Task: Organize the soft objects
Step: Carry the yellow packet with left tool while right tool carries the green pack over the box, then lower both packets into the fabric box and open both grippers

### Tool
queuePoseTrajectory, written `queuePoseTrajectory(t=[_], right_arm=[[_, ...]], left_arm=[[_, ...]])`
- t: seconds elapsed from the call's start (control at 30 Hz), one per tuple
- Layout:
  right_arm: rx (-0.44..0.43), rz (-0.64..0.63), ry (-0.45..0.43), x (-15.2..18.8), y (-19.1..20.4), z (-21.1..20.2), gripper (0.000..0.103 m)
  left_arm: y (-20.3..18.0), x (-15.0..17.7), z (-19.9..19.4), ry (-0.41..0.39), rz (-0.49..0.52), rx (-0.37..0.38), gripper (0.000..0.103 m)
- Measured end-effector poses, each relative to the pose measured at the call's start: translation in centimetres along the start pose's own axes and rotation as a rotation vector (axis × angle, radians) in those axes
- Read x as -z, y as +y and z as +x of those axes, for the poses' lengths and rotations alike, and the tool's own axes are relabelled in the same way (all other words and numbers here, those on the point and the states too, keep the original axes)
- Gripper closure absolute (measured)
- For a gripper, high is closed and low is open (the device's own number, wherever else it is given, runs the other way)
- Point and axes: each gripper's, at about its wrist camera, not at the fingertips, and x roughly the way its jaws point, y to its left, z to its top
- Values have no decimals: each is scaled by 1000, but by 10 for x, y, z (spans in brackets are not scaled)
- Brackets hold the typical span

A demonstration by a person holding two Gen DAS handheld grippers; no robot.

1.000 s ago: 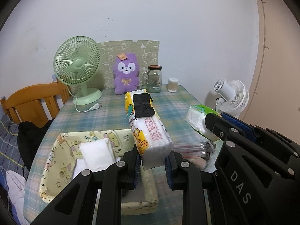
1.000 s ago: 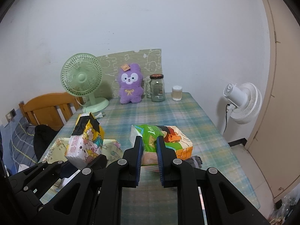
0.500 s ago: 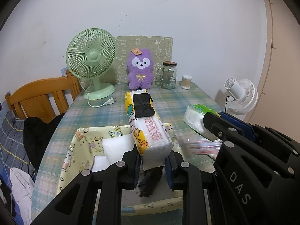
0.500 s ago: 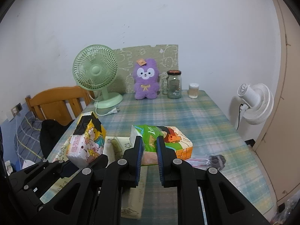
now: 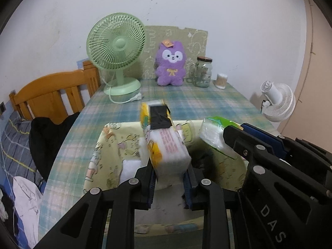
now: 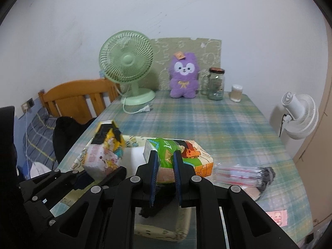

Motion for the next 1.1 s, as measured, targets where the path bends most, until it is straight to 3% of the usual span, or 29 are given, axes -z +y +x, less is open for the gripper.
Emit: queuePoseTrajectory(t=[0.23,0.5,0.6,0.67,0.73,0.8,0.93,1.1], right_arm=[[-38,-9,42,6,12,18,85],[-109,16,118,13,20,41,85],[-128,26,133,14,21,46,85],[-144,35,142,15,22,48,85],[-152,38,148,14,21,50,84],[-144,38,151,14,20,51,76],[-117,32,148,15,17,49,46],[-91,17,124,12,13,42,38]], left_arm=[[15,7,10,34,-5,-18,78],[29,14,20,77,-33,-40,62],[31,16,23,85,-38,-38,53],[30,15,23,80,-34,-42,42],[30,14,23,83,-31,-31,38],[29,14,23,85,-29,-23,34],[26,14,22,85,-24,1,21],[20,12,17,77,-20,17,17]])
